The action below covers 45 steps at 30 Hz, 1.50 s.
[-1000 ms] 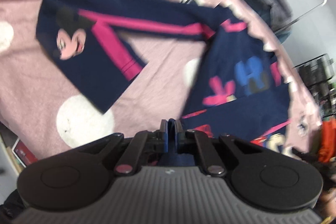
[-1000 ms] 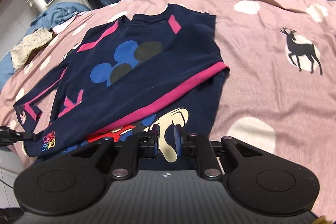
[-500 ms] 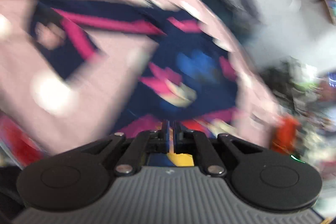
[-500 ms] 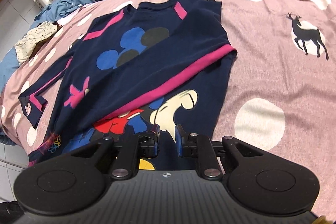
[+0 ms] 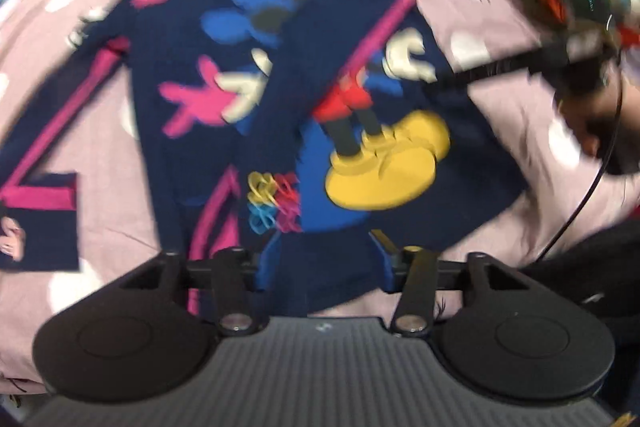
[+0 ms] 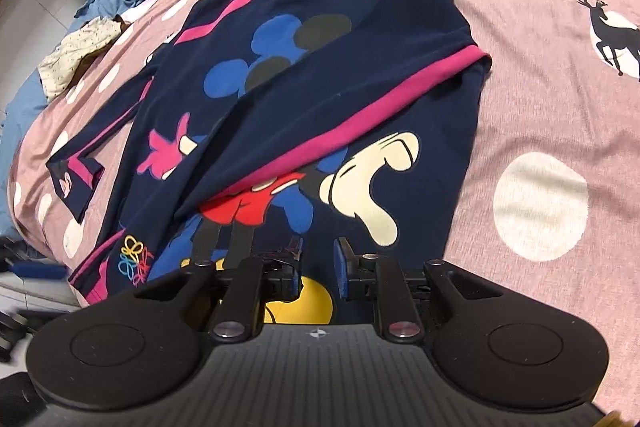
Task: Fold small clothes
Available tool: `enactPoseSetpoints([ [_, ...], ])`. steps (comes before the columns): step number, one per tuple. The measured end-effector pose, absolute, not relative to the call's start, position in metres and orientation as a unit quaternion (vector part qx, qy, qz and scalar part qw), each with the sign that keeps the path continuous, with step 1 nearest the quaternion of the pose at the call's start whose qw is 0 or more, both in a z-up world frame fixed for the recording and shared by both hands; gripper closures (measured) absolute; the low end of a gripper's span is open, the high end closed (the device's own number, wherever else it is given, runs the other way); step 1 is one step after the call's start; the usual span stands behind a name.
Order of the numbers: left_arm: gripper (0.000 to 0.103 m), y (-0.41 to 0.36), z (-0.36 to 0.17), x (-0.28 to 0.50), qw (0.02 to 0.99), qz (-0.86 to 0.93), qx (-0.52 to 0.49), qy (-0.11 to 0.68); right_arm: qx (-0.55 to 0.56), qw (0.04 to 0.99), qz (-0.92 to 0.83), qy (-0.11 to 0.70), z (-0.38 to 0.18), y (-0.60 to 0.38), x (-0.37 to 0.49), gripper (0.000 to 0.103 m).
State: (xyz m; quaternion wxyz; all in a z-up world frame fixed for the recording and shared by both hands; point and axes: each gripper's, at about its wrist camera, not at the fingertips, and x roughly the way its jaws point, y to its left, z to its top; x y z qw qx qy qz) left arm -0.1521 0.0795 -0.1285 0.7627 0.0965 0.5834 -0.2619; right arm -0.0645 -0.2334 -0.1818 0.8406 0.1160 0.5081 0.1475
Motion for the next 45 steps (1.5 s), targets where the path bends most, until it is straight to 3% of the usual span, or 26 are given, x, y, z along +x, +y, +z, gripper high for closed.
enactPoseSetpoints([
  [4,0.061,0.075,-0.155,-0.157,0.766,-0.216,0.143,0.588,0.114,0.840,0.142,0.511,-0.183,-0.237,-0.068,0.071],
  [9,0.061,0.082,-0.184,-0.150,0.743,-0.186,0.124,0.632,0.113,0.835,0.146,0.518,-0.185,-0.236,-0.070,0.071],
  [15,0.058,0.078,-0.186,-0.154,0.768,-0.151,0.142,0.606,0.110,0.837,0.147,0.516,-0.184,-0.233,-0.070,0.071],
  [18,0.070,0.089,-0.190,-0.150,0.771,-0.139,0.115,0.611,0.106,0.837,0.148,0.516,-0.182,-0.233,-0.071,0.071],
  [20,0.096,0.095,-0.186,-0.148,0.772,-0.144,0.102,0.611,0.105,0.838,0.149,0.514,-0.181,-0.233,-0.072,0.071],
  [23,0.101,0.110,-0.171,-0.137,0.765,-0.154,0.033,0.625,0.108,0.840,0.143,0.513,-0.181,-0.235,-0.074,0.071],
  [27,0.102,0.153,-0.126,-0.133,0.733,-0.202,-0.182,0.624,0.116,0.839,0.139,0.513,-0.180,-0.241,-0.076,0.071],
  [29,0.102,0.173,-0.098,-0.132,0.721,-0.222,-0.243,0.610,0.125,0.836,0.147,0.513,-0.180,-0.242,-0.076,0.071],
  [33,0.102,0.216,-0.073,-0.122,0.735,-0.195,-0.303,0.574,0.150,0.827,0.163,0.516,-0.185,-0.238,-0.071,0.071],
  [35,0.103,0.237,-0.089,-0.116,0.754,-0.120,-0.266,0.589,0.168,0.823,0.161,0.519,-0.190,-0.234,-0.067,0.071],
  [37,0.101,0.235,-0.107,-0.110,0.750,-0.108,-0.232,0.610,0.185,0.817,0.165,0.521,-0.193,-0.229,-0.064,0.071],
  [39,0.091,0.219,-0.112,-0.110,0.749,-0.134,-0.229,0.607,0.203,0.797,0.193,0.536,-0.197,-0.221,-0.059,0.067],
  [41,0.050,0.191,-0.114,-0.108,0.752,-0.159,-0.176,0.615,0.209,0.776,0.229,0.549,-0.201,-0.209,-0.056,0.067],
  [42,0.043,0.181,-0.115,-0.109,0.758,-0.163,-0.149,0.614,0.201,0.774,0.243,0.550,-0.202,-0.202,-0.056,0.066],
  [45,0.041,0.167,-0.119,-0.116,0.758,-0.165,-0.130,0.618,0.195,0.745,0.288,0.569,-0.213,-0.181,-0.056,0.064],
])
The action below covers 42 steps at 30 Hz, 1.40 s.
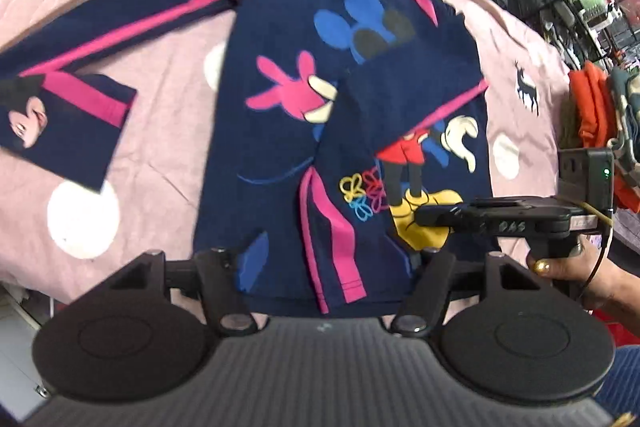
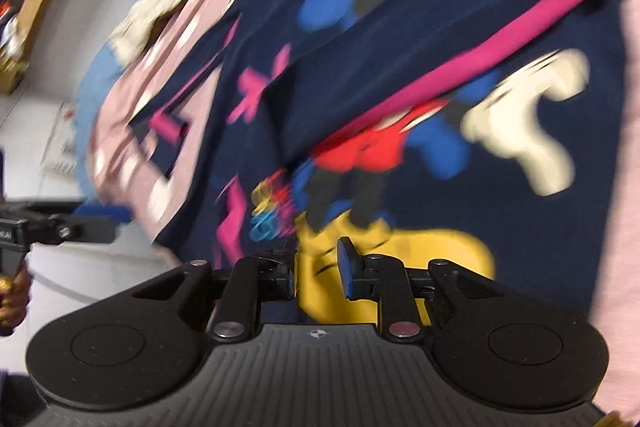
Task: Fold small clothes
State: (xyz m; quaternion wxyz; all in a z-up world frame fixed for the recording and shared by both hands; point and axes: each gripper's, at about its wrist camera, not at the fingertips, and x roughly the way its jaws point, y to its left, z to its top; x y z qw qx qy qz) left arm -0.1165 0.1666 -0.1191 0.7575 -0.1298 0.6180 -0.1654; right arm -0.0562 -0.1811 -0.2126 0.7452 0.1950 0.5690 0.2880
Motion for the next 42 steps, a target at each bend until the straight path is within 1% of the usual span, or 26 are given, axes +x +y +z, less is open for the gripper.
enactPoseSetpoints([
  [3,0.039,0.168,-0.126,-0.117,0.762,-0.144,-0.140,0.616,0.191,0.719,0.306,0.594,-0.223,-0.164,-0.059,0.064],
  [4,0.036,0.172,-0.127,-0.118,0.764,-0.134,-0.140,0.615,0.185,0.713,0.311,0.600,-0.226,-0.159,-0.061,0.064],
  [5,0.035,0.178,-0.127,-0.119,0.766,-0.123,-0.140,0.615,0.176,0.713,0.314,0.602,-0.227,-0.156,-0.062,0.066],
  [6,0.035,0.185,-0.129,-0.118,0.767,-0.113,-0.142,0.615,0.171,0.717,0.313,0.599,-0.226,-0.153,-0.064,0.078],
  [7,0.035,0.192,-0.129,-0.119,0.768,-0.104,-0.148,0.614,0.172,0.720,0.308,0.598,-0.223,-0.151,-0.064,0.087],
  [8,0.035,0.201,-0.128,-0.118,0.769,-0.095,-0.156,0.613,0.179,0.725,0.306,0.591,-0.219,-0.150,-0.063,0.100],
  [12,0.034,0.243,-0.115,-0.120,0.784,-0.045,-0.185,0.590,0.213,0.731,0.359,0.540,-0.172,-0.135,-0.056,0.100],
  [14,0.028,0.265,-0.105,-0.121,0.793,-0.019,-0.199,0.575,0.203,0.722,0.413,0.516,-0.139,-0.113,-0.052,0.100],
  [16,0.027,0.286,-0.097,-0.121,0.801,0.007,-0.208,0.562,0.169,0.710,0.448,0.517,-0.114,-0.087,-0.048,0.100],
  [19,0.026,0.310,-0.087,-0.121,0.809,0.028,-0.215,0.547,0.196,0.680,0.498,0.502,-0.090,-0.071,-0.050,0.100],
  [22,0.026,0.321,-0.086,-0.121,0.809,0.033,-0.222,0.543,0.203,0.684,0.474,0.516,-0.091,-0.086,-0.051,0.100],
  [27,0.026,0.318,-0.100,-0.121,0.792,0.014,-0.248,0.558,0.256,0.685,0.421,0.537,-0.089,-0.166,-0.060,0.100],
  [30,0.026,0.309,-0.106,-0.122,0.785,0.003,-0.252,0.566,0.233,0.692,0.423,0.537,-0.071,-0.185,-0.065,0.100],
  [32,0.026,0.306,-0.109,-0.123,0.782,0.003,-0.256,0.569,0.235,0.683,0.443,0.531,-0.064,-0.176,-0.062,0.100],
  [35,0.026,0.311,-0.111,-0.126,0.776,0.013,-0.263,0.573,0.239,0.659,0.477,0.530,-0.073,-0.139,-0.051,0.100],
  [38,0.025,0.323,-0.109,-0.130,0.777,0.032,-0.267,0.569,0.171,0.654,0.476,0.561,-0.097,-0.080,-0.040,0.099],
  [39,0.025,0.328,-0.108,-0.132,0.777,0.040,-0.266,0.569,0.156,0.658,0.466,0.571,-0.110,-0.059,-0.036,0.094],
  [40,0.025,0.333,-0.107,-0.133,0.777,0.048,-0.265,0.569,0.150,0.656,0.463,0.577,-0.123,-0.038,-0.032,0.091],
  [41,0.025,0.338,-0.107,-0.135,0.777,0.057,-0.263,0.569,0.153,0.654,0.464,0.577,-0.136,-0.020,-0.029,0.081],
  [42,0.024,0.342,-0.106,-0.137,0.778,0.064,-0.261,0.568,0.162,0.658,0.455,0.578,-0.150,-0.005,-0.025,0.069],
])
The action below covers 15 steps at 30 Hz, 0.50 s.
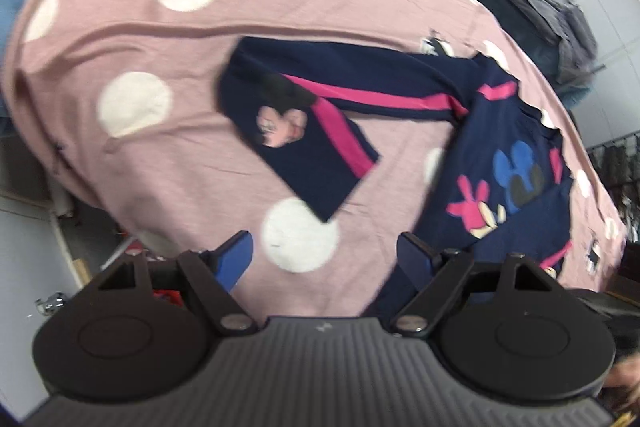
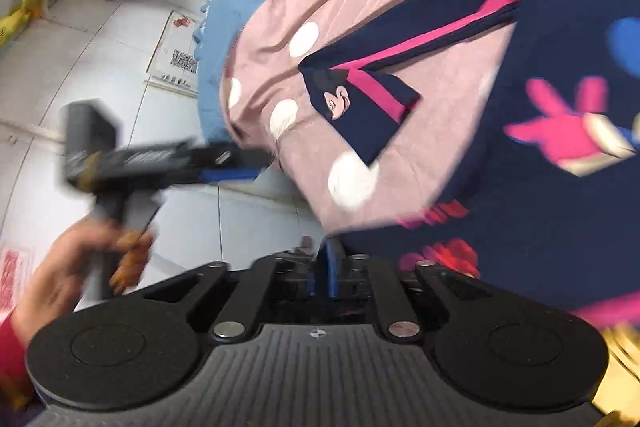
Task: Fold small clothes
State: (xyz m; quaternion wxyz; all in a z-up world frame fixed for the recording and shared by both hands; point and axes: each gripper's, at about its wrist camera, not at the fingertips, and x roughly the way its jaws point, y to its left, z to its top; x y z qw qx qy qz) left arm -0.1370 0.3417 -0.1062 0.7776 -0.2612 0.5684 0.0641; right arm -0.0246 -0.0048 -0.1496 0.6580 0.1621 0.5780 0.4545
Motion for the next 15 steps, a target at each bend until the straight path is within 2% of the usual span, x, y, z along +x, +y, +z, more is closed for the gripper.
enactPoseSetpoints([
  [2,0.024,0.347,-0.106,-0.139,0.776,0.073,-0.263,0.568,0.161,0.657,0.435,0.594,-0.174,0.018,-0.019,0.063],
  [4,0.024,0.348,-0.107,-0.138,0.776,0.071,-0.263,0.569,0.152,0.663,0.409,0.608,-0.184,0.027,-0.018,0.064],
  [6,0.024,0.341,-0.108,-0.135,0.779,0.051,-0.255,0.570,0.176,0.680,0.412,0.580,-0.175,0.010,-0.020,0.064],
  [11,0.024,0.293,-0.114,-0.120,0.776,-0.032,-0.230,0.586,0.162,0.775,0.324,0.518,-0.154,-0.091,-0.011,0.064],
  [15,0.025,0.240,-0.125,-0.111,0.761,-0.106,-0.211,0.604,0.109,0.863,0.138,0.474,-0.148,-0.190,0.024,0.064],
])
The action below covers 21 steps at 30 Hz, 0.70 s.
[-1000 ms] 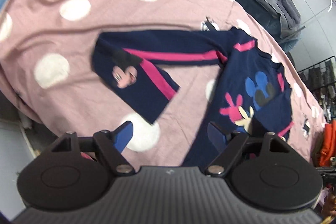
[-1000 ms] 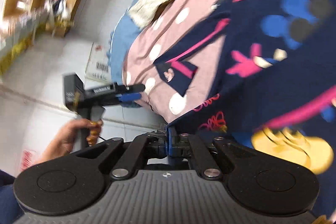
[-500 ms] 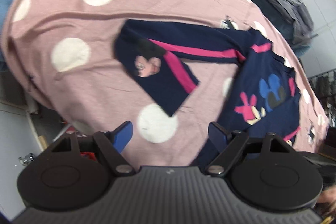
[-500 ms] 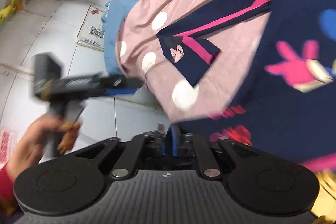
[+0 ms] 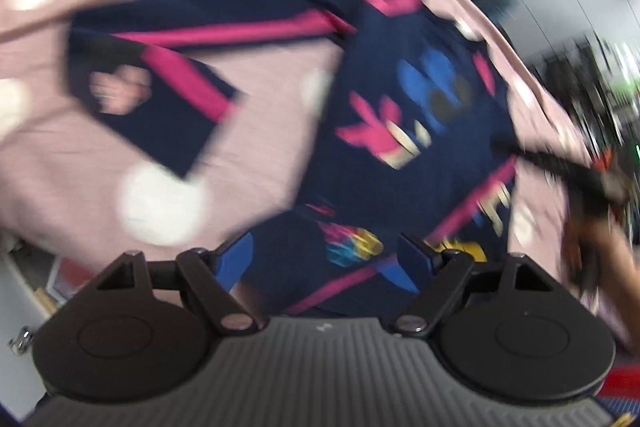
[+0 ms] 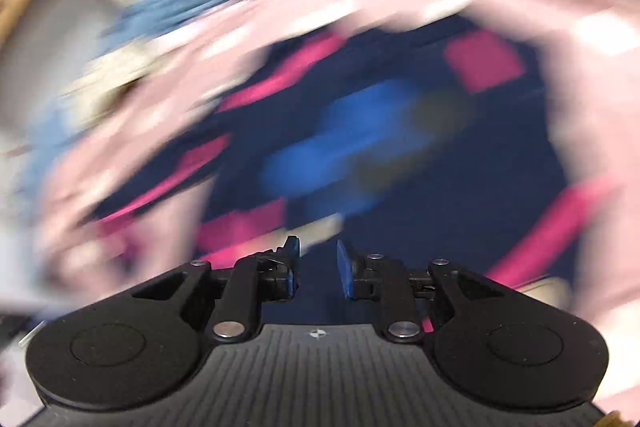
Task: Fold small clothes
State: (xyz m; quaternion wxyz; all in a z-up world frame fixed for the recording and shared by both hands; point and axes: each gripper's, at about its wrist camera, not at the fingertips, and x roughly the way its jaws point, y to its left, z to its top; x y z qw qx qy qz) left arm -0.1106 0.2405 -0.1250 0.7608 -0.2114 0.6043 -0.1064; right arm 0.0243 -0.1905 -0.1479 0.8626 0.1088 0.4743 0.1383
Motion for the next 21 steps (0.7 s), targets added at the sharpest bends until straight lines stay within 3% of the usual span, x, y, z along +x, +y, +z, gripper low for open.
enactPoseSetpoints([
  [2,0.025,0.215,-0.133,-0.110,0.752,-0.129,-0.192,0.617,0.077,0.888,0.066,0.448,-0.146,-0.228,0.044,0.062],
  [4,0.025,0.197,-0.139,-0.109,0.746,-0.133,-0.175,0.629,0.072,0.890,0.043,0.448,-0.151,-0.256,0.067,0.046],
  [5,0.025,0.191,-0.141,-0.110,0.743,-0.133,-0.174,0.633,0.076,0.886,0.047,0.456,-0.155,-0.265,0.079,0.032],
  [6,0.025,0.188,-0.143,-0.110,0.739,-0.134,-0.177,0.636,0.081,0.881,0.059,0.462,-0.159,-0.272,0.090,0.027],
  [11,0.025,0.187,-0.144,-0.114,0.741,-0.113,-0.181,0.637,0.066,0.871,0.077,0.480,-0.173,-0.281,0.118,0.026],
  [13,0.025,0.189,-0.145,-0.114,0.745,-0.103,-0.178,0.635,0.084,0.857,0.086,0.500,-0.182,-0.285,0.124,0.043],
  [14,0.025,0.191,-0.147,-0.112,0.750,-0.100,-0.173,0.631,0.097,0.851,0.097,0.506,-0.182,-0.290,0.126,0.084],
  [15,0.025,0.191,-0.147,-0.112,0.757,-0.097,-0.160,0.626,0.098,0.853,0.098,0.503,-0.181,-0.292,0.125,0.095],
  [21,0.027,0.187,-0.159,-0.117,0.757,-0.096,-0.118,0.636,0.088,0.863,0.061,0.494,-0.183,-0.304,0.124,0.095],
])
